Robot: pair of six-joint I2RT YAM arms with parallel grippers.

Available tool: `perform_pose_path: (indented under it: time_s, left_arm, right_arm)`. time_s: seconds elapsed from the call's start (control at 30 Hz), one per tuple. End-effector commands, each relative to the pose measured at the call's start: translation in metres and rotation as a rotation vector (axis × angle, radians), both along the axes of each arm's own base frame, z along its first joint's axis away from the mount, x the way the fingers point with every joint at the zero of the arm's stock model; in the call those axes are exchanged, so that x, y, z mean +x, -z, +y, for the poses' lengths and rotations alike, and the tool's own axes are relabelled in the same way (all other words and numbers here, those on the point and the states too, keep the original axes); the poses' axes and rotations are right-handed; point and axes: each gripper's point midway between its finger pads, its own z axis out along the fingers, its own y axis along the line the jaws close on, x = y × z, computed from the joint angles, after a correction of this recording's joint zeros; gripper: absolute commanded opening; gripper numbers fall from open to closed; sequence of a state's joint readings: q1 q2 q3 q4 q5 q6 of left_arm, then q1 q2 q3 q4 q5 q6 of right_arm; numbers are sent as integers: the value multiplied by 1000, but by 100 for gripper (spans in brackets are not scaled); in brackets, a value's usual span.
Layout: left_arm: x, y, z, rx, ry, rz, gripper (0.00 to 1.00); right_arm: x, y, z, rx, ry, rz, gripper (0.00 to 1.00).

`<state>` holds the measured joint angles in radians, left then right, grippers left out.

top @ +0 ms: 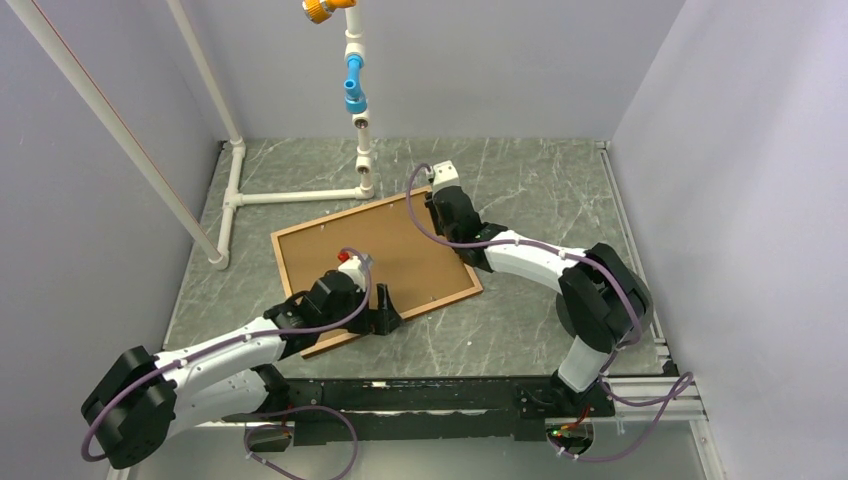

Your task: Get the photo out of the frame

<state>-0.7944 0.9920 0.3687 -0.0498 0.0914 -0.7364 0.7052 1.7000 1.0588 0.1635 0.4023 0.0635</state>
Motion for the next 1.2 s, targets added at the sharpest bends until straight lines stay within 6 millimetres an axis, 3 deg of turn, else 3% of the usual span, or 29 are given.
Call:
perform_pose_path:
  time_s: [0.0,0.13,0.3,0.8,1.17]
  left_arm:
    - [4,-21,-13,-37,53,-36,97]
    - [6,-12,-11,-19,30,-22,96]
    - [7,-2,-8,1,10,-7,96]
    - [-1,20,3,38,-12,34,97]
    - [0,20,3,43,-5,26,97]
  right_arm:
    - [2,-52,4,104,66,-62,0]
    - [-7,-58,-2,152,115,-31,0]
    - [-11,-49,-2,152,113,-19,0]
    - [5,-25,-8,135,181,26,0]
    - [15,-20,-4,146,160,20,0]
